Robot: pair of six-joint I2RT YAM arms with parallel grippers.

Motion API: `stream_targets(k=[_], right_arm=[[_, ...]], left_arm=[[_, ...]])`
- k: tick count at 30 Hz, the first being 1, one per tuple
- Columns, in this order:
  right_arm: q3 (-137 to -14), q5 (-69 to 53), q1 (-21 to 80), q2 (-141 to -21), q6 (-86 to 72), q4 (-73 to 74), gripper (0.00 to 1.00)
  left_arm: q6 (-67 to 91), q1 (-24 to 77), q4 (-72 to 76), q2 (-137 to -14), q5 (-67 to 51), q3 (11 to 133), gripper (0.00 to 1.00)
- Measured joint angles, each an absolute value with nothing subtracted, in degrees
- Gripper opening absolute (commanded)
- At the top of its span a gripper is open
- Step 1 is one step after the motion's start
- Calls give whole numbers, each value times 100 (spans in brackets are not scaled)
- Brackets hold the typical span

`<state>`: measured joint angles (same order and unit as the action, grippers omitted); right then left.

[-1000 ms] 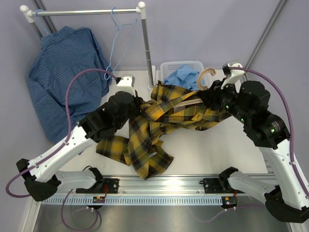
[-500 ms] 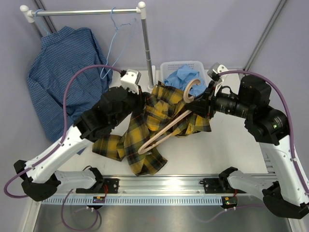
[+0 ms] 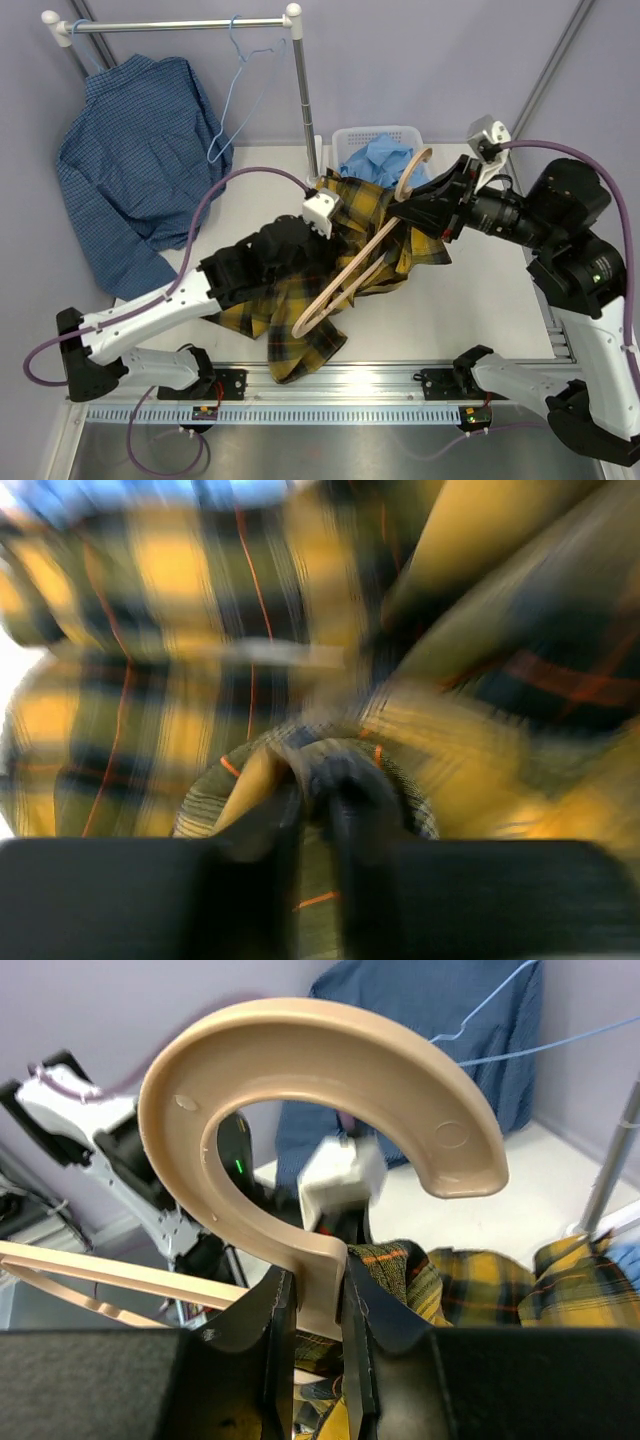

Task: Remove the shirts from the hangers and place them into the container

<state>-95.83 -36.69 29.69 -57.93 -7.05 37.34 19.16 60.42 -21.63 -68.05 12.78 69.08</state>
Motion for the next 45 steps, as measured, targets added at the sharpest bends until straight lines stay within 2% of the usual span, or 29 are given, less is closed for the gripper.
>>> stream_targets(k=[1, 2, 4, 6, 14, 20, 26, 33, 35, 39, 40, 45], right_arm=[[-9644, -3586, 2969, -5763, -760, 3699, 0], [-9688, -3489, 2971, -5714, -790, 3675, 0], [-9738, -3232, 2974, -5592, -801, 3677, 0], [-9747, -2936, 2982, -5437, -773, 3741, 0], [-8932, -1688, 2995, -4770, -515, 4049, 0], [-8090, -681, 2995, -5050, -447, 4163, 0], [-7953, -298, 2995, -5739, -325, 4152, 0], [-7937, -266, 2995, -5822, -233, 4001, 0], [-7937, -292, 2995, -5837, -207, 3955, 0], [-7937, -425, 2995, -5848, -115, 3839, 0], [-7937, -449, 2995, -5848, -104, 3822, 0], [-7937, -565, 2995, -5848, -62, 3750, 0]], left_arm=[[1964, 6101, -2147, -6845, 1234, 6755, 44], [1990, 6128, -2154, -6858, 1210, 6626, 66], [2047, 6121, -2202, -6803, 1221, 6460, 85], [1999, 6075, -2327, -6617, 1249, 6440, 99], [1474, 5527, -3304, -5035, 1610, 7258, 99], [1109, 5461, -3496, -4589, 1341, 8219, 99], [928, 5463, -3529, -5494, 130, 8739, 99], [692, 5463, -3776, -7161, -1017, 8914, 98], [600, 5463, -3935, -7430, -1135, 8965, 95], [440, 5463, -4305, -7837, -1313, 9312, 80], [423, 5461, -4344, -7896, -1380, 9384, 73], [336, 5463, -4449, -7959, -1702, 9478, 50]])
